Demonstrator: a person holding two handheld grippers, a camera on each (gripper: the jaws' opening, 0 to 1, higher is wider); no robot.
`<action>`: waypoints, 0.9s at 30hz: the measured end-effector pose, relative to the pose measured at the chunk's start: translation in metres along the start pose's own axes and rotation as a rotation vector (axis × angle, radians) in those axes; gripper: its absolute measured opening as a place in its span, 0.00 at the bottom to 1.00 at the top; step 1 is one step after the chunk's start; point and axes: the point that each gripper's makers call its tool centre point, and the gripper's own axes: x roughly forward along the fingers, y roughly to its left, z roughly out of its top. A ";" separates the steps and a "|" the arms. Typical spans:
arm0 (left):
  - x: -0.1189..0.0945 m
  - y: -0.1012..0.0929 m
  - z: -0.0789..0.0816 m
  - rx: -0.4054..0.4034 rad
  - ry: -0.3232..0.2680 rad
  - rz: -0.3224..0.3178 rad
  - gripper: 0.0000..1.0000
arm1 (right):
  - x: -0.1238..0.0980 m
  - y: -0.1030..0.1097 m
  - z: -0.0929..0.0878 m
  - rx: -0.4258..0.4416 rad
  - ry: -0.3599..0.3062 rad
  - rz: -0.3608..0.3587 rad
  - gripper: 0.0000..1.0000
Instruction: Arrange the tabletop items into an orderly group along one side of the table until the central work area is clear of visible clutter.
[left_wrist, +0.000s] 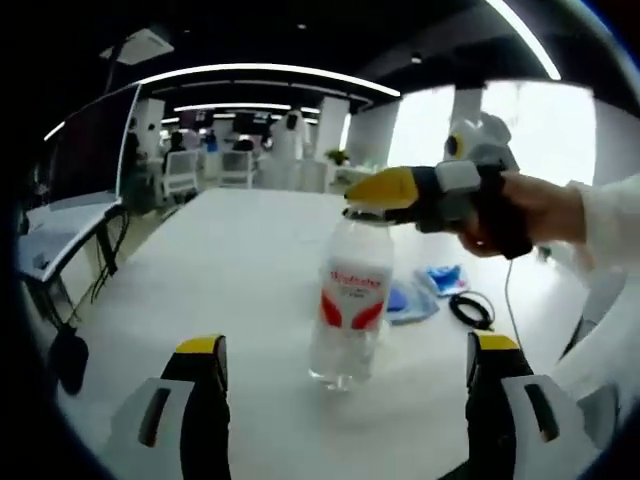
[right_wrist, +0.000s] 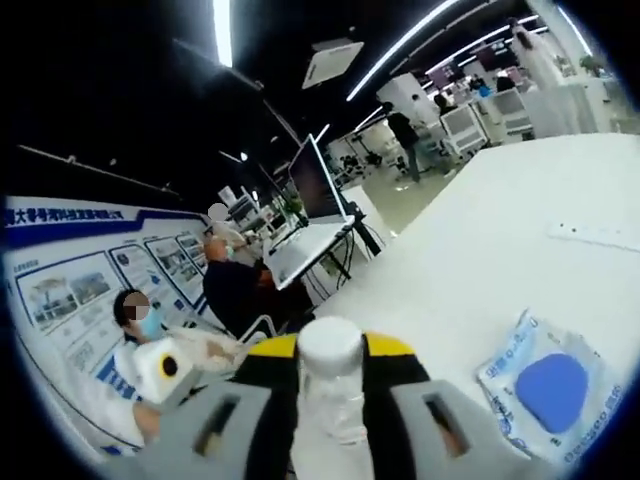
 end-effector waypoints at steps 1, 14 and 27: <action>-0.003 0.004 -0.002 -0.003 -0.004 0.014 0.96 | 0.000 0.000 0.001 0.002 -0.002 0.000 0.21; -0.023 0.019 -0.022 -0.025 -0.018 0.049 0.96 | 0.007 0.004 0.024 -0.061 -0.005 0.020 0.21; -0.026 -0.021 -0.014 0.208 -0.033 -0.019 0.93 | 0.019 -0.019 0.065 -0.166 0.006 -0.010 0.21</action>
